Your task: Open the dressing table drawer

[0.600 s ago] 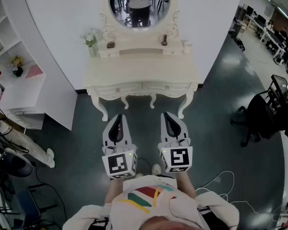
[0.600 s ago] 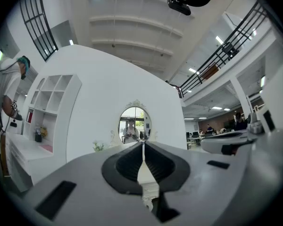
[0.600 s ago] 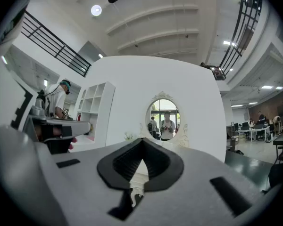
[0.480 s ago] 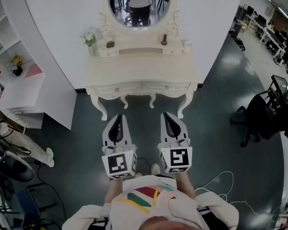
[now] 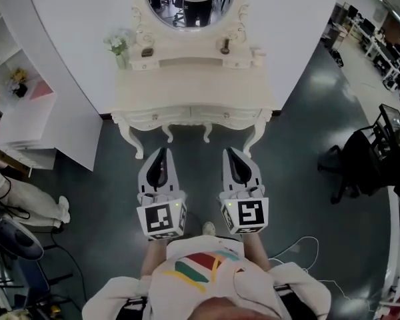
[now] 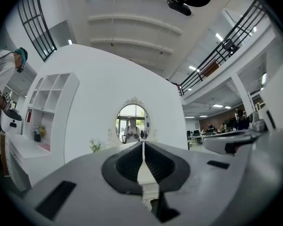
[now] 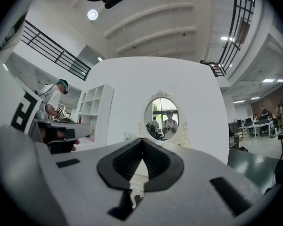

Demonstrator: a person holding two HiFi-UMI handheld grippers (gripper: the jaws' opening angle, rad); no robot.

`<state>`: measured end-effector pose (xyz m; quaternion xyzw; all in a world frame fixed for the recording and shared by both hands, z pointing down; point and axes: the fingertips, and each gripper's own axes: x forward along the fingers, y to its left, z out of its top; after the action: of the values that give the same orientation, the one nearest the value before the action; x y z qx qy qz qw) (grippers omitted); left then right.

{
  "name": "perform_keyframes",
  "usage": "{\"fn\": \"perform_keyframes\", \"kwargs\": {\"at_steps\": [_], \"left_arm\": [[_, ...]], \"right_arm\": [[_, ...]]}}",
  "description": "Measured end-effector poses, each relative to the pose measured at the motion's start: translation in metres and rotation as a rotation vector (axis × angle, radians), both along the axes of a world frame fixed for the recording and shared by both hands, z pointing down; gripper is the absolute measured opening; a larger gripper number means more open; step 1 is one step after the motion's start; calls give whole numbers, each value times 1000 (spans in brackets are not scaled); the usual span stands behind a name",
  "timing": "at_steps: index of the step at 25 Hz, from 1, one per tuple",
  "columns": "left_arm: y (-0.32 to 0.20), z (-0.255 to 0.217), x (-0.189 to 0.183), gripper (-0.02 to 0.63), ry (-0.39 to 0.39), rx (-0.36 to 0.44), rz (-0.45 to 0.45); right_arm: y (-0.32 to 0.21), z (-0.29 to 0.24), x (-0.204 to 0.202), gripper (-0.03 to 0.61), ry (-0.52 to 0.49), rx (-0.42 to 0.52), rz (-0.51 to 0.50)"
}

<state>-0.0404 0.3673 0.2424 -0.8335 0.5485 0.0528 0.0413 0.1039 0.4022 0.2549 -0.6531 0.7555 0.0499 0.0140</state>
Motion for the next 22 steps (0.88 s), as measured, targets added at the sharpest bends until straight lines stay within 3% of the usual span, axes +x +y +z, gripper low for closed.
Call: {"fn": "perform_keyframes", "kwargs": {"at_steps": [11, 22], "left_arm": [[-15, -3, 26, 14, 9, 31, -50], [-92, -8, 29, 14, 40, 66, -72]], "right_arm": [[-15, 6, 38, 0, -64, -4, -71], [-77, -11, 52, 0, 6, 55, -64]]}}
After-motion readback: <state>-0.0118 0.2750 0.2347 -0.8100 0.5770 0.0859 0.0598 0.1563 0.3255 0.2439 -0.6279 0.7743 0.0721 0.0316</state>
